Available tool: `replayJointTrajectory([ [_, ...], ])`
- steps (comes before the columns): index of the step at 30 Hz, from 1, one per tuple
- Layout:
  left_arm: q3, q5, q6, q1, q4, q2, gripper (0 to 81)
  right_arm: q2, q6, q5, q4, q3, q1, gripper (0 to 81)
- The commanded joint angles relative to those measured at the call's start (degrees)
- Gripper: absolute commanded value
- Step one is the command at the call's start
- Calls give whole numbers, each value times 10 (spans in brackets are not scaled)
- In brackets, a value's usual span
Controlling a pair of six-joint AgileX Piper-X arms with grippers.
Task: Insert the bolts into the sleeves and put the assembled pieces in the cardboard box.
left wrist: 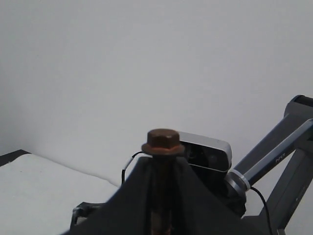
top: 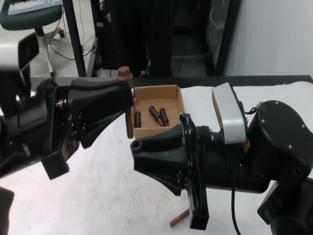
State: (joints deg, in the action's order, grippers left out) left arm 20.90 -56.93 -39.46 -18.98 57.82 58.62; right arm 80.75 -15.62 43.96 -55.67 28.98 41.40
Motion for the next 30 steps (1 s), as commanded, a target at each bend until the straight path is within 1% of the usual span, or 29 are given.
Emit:
replayJointTrajectory([
  [1,3,-10,-7,2,11,-2,2,-6,2,-3,-2,5,0,8],
  [15,3,-7,-9,0,8,-2,2,-6,-10,-3,-6,5,0,8],
  [21,3,-5,18,0,-22,-2,2,-6,-33,-3,-37,5,0,8],
  [30,3,22,20,0,-23,-2,2,-6,-43,-3,-35,5,0,8],
])
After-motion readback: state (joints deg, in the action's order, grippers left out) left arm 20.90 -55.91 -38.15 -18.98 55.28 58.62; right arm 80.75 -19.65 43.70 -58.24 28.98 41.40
